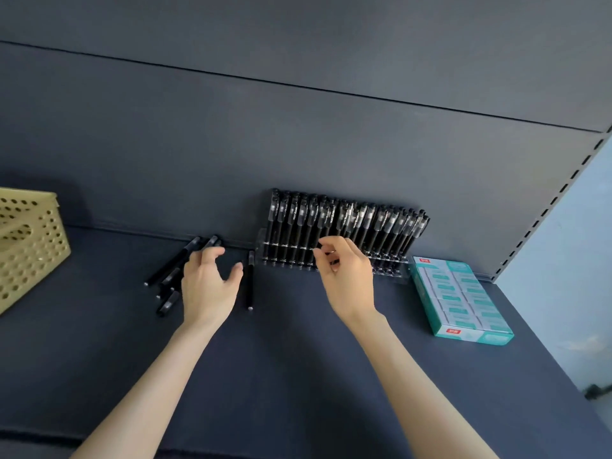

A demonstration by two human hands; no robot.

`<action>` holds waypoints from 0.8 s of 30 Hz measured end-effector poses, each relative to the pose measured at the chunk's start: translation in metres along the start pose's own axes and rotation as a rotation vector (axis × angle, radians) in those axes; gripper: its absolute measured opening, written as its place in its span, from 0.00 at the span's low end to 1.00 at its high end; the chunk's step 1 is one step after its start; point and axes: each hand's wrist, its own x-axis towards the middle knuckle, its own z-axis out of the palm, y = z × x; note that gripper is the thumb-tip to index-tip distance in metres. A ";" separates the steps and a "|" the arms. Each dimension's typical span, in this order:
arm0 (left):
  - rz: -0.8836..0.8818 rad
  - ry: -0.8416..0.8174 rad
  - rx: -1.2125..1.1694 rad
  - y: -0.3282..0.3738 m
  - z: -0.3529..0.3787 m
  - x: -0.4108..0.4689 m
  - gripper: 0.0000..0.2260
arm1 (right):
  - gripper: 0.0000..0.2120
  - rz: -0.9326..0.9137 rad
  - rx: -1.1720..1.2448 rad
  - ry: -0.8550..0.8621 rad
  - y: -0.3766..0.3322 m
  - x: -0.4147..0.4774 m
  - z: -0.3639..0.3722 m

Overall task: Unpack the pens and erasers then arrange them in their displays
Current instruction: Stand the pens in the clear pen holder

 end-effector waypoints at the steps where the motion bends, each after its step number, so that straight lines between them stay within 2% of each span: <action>1: -0.013 0.003 0.028 -0.007 -0.008 0.000 0.18 | 0.08 0.009 0.009 -0.029 -0.006 -0.003 0.008; 6: -0.075 -0.014 0.165 -0.036 -0.039 0.016 0.20 | 0.06 0.058 0.010 -0.157 -0.035 -0.014 0.056; 9: -0.080 -0.117 0.245 -0.053 -0.049 0.031 0.25 | 0.07 0.111 -0.064 -0.200 -0.047 -0.016 0.087; 13: -0.020 -0.254 0.312 -0.074 -0.055 0.054 0.28 | 0.14 0.268 -0.248 -0.227 -0.056 -0.014 0.124; 18: 0.077 -0.382 0.242 -0.089 -0.060 0.079 0.25 | 0.14 0.342 -0.343 -0.187 -0.068 -0.010 0.157; 24: 0.047 -0.558 0.195 -0.096 -0.062 0.106 0.22 | 0.09 0.440 -0.328 -0.110 -0.081 -0.001 0.185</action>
